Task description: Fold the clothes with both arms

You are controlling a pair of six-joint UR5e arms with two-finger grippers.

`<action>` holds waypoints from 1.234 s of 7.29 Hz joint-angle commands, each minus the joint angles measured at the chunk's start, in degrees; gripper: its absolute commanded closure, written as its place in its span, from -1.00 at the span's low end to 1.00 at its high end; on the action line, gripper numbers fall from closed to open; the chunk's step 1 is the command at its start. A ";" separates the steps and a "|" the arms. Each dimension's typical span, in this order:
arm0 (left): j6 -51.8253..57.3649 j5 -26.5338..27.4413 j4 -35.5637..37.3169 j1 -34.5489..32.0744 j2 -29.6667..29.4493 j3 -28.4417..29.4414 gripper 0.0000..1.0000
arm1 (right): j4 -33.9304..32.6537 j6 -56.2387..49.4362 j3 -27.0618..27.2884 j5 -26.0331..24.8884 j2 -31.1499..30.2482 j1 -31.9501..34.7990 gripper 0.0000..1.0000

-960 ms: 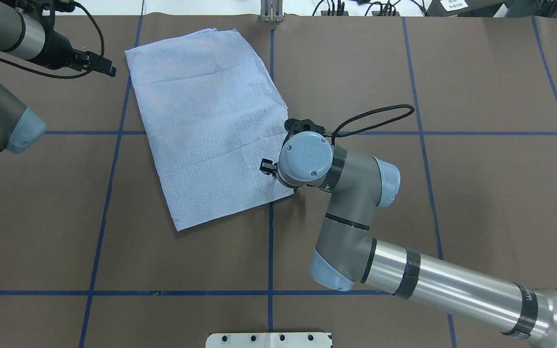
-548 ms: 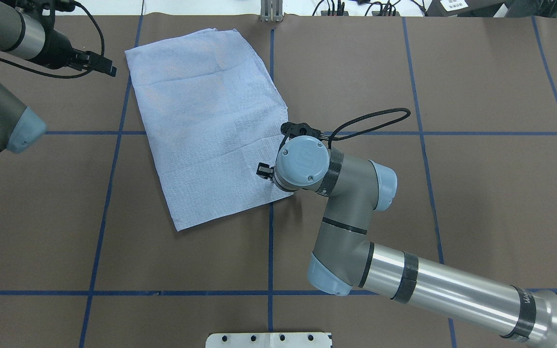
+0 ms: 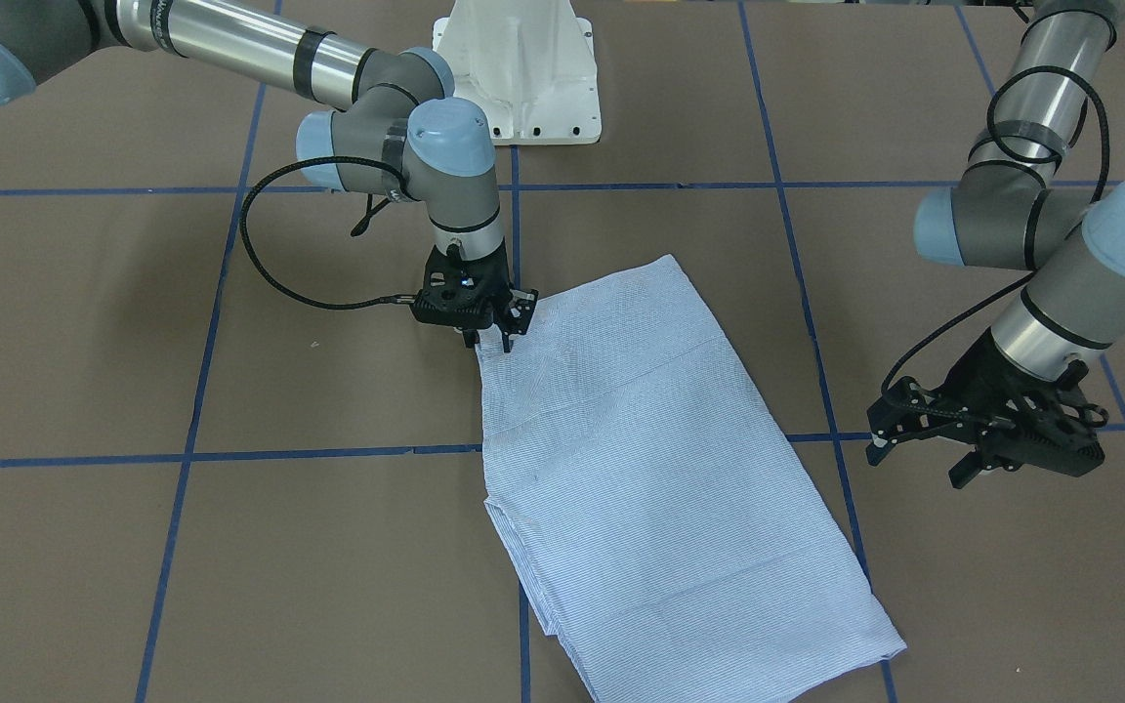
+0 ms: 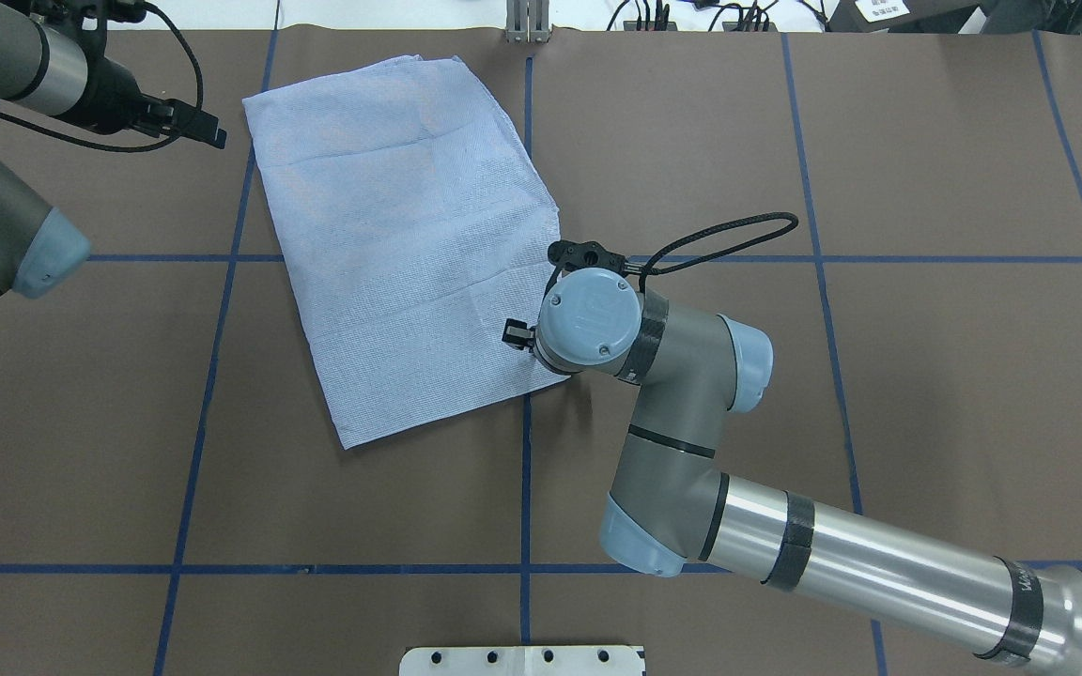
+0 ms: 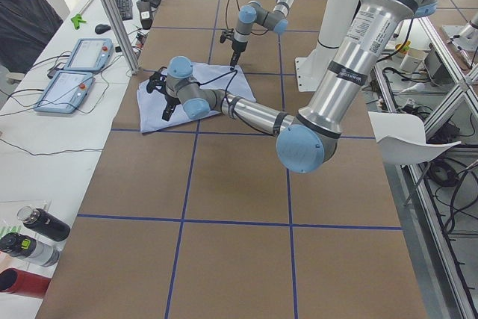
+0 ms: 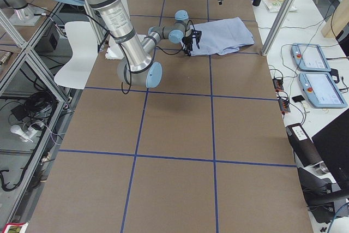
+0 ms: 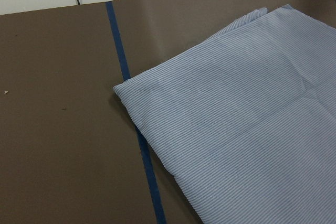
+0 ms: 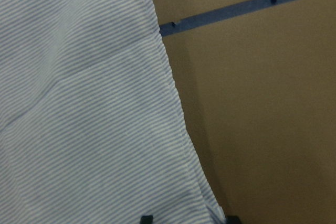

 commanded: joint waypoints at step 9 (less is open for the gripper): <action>0.00 0.00 0.00 0.00 0.00 -0.09 -1.00 | -5.17 -0.43 4.31 -1.49 0.08 -0.88 1.00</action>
